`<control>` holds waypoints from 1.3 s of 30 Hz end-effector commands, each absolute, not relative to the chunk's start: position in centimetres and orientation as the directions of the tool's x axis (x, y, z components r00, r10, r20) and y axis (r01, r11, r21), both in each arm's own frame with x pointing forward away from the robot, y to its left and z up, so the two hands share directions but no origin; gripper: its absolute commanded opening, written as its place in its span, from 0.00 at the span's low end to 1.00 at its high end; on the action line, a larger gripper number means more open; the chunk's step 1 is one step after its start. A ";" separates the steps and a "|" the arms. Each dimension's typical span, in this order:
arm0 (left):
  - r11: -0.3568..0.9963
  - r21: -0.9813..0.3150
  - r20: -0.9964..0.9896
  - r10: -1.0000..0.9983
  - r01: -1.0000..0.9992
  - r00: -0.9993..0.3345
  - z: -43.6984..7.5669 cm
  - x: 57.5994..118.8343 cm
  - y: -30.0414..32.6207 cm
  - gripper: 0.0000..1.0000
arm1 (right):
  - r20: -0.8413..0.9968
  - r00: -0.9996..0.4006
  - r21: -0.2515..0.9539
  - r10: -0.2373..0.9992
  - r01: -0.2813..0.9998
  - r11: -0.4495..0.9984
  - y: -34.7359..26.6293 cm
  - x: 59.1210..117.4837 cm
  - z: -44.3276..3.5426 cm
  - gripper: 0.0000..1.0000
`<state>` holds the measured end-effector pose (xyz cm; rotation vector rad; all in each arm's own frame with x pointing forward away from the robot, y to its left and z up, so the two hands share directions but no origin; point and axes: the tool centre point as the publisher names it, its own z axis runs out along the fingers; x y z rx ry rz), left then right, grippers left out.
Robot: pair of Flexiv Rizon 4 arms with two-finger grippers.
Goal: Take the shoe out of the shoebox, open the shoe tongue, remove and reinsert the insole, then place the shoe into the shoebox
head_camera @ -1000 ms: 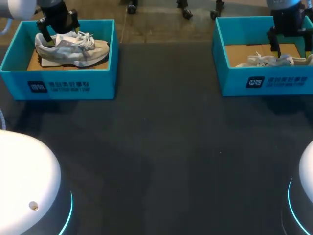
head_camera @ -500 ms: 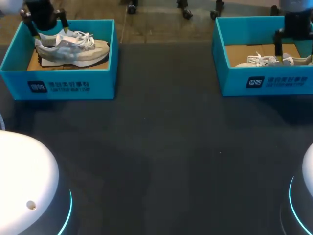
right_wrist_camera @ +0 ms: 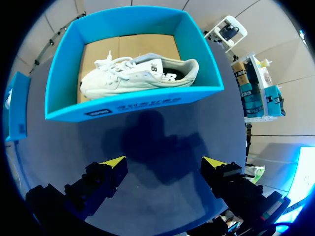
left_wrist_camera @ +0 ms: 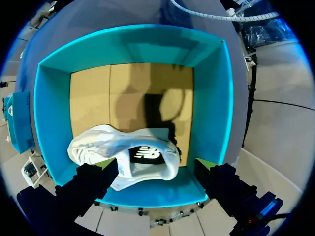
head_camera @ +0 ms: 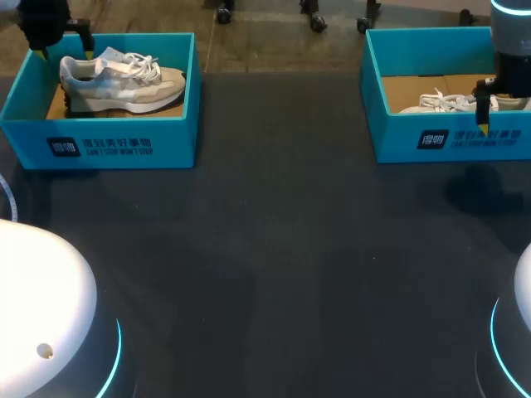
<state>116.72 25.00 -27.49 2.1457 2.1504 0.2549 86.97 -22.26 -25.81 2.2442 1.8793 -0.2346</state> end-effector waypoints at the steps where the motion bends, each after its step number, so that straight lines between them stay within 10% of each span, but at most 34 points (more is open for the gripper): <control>1: -0.009 0.167 0.049 0.999 0.986 0.001 -27.8 117.2 25.4 1.00 | -0.167 0.148 0.135 0.975 0.983 -0.126 -22.9 85.5 -25.9 1.00; 27: -0.066 0.108 0.047 0.997 0.992 0.061 -31.4 120.9 27.6 1.00 | -0.131 0.083 0.122 0.988 0.990 -0.067 -22.8 84.5 -25.8 1.00; 39: -0.073 0.085 0.053 0.996 0.994 0.068 -33.0 121.2 27.9 0.72 | -0.131 0.083 0.122 0.988 0.990 -0.067 -22.8 84.5 -25.8 1.00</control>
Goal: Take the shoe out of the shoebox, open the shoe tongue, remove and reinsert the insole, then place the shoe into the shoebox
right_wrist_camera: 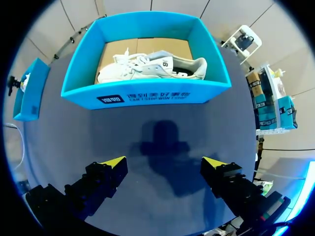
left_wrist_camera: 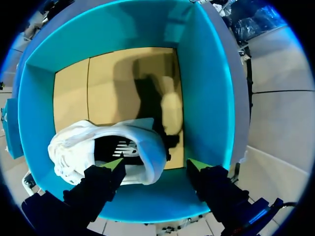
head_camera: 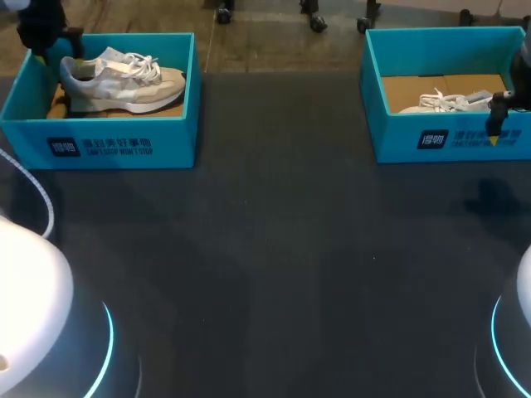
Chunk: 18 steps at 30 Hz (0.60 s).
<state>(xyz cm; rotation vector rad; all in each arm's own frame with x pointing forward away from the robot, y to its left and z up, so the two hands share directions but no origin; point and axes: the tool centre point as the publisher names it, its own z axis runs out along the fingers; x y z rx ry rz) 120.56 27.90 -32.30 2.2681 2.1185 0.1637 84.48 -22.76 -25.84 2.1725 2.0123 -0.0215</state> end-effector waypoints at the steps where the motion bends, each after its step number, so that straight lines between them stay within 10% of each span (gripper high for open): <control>1: -0.074 0.081 0.052 0.996 0.994 0.070 -33.2 121.2 27.9 0.70 | -0.131 0.083 0.122 0.988 0.990 -0.067 -22.8 84.5 -25.8 1.00; 4: -0.073 0.069 0.044 0.997 0.995 0.070 -33.8 121.1 28.1 0.56 | -0.131 0.083 0.122 0.988 0.990 -0.067 -22.8 84.5 -25.8 1.00; 18: -0.087 0.033 0.029 0.996 0.996 0.087 -35.7 120.8 29.1 0.56 | -0.131 0.083 0.122 0.988 0.990 -0.067 -22.8 84.5 -25.8 1.00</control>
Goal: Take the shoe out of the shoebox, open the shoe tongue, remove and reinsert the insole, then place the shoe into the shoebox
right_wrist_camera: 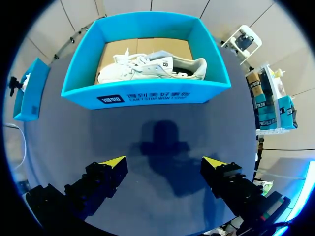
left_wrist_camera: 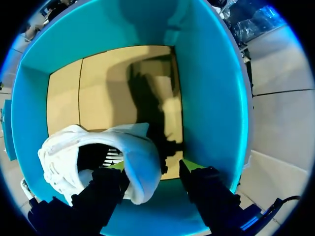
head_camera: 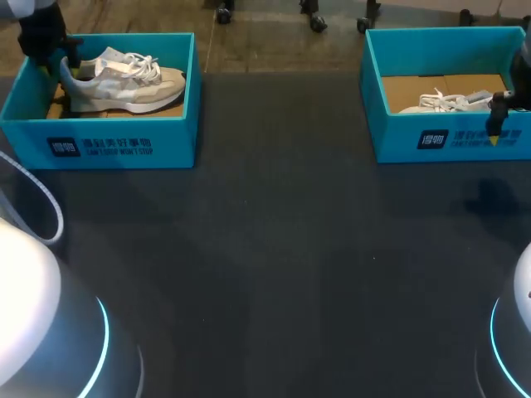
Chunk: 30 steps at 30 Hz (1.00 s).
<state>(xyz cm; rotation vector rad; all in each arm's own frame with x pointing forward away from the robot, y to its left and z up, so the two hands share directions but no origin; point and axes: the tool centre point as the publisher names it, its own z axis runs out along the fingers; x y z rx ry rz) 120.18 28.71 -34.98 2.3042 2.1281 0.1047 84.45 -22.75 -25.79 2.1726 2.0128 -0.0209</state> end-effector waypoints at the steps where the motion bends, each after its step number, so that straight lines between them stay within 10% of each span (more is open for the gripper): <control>1: -0.088 0.034 0.032 0.996 0.996 0.087 -36.0 120.8 29.1 0.53 | -0.131 0.083 0.122 0.988 0.990 -0.067 -22.8 84.5 -25.8 1.00; 13: -0.079 0.007 0.047 0.996 0.997 0.079 -37.4 121.1 29.4 0.45 | -0.131 0.083 0.122 0.988 0.990 -0.067 -22.8 84.5 -25.8 1.00; 20: -0.071 -0.004 0.052 0.996 0.998 0.071 -37.4 121.1 29.4 0.00 | -0.131 0.083 0.122 0.988 0.990 -0.067 -22.8 84.5 -25.8 1.00; 30: -0.053 -0.018 0.036 0.998 0.998 0.054 -35.8 120.7 30.2 0.00 | -0.131 0.083 0.122 0.988 0.990 -0.067 -22.8 84.5 -25.8 1.00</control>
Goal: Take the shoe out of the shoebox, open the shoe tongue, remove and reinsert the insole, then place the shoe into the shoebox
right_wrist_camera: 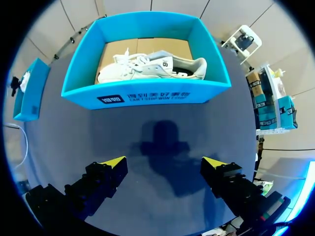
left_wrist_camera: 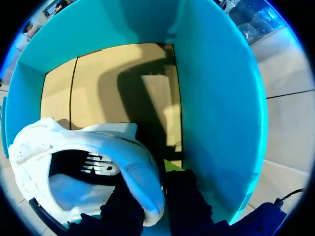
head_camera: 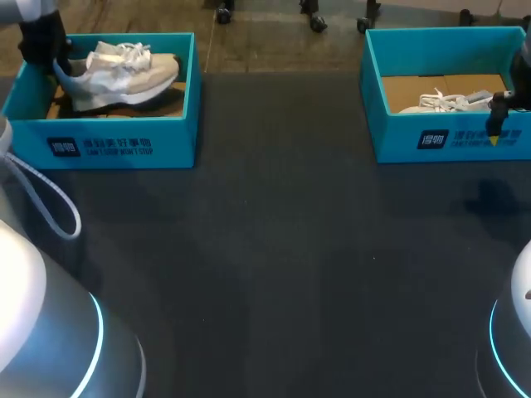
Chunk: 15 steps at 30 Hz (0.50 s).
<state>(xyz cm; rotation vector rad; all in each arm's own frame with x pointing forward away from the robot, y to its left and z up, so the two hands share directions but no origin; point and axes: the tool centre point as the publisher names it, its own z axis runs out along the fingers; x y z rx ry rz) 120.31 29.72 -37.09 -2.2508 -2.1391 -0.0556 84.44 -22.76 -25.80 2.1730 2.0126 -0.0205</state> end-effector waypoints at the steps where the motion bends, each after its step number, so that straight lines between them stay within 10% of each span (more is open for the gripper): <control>1: -0.048 -0.015 0.031 0.998 0.999 0.049 -35.2 120.7 30.3 0.00 | -0.131 0.083 0.122 0.988 0.990 -0.067 -22.8 84.5 -25.8 1.00; 15: 0.011 0.000 0.005 1.000 1.000 -0.011 -25.2 119.0 30.0 0.00 | -0.131 0.083 0.122 0.988 0.990 -0.067 -22.8 84.5 -25.8 1.00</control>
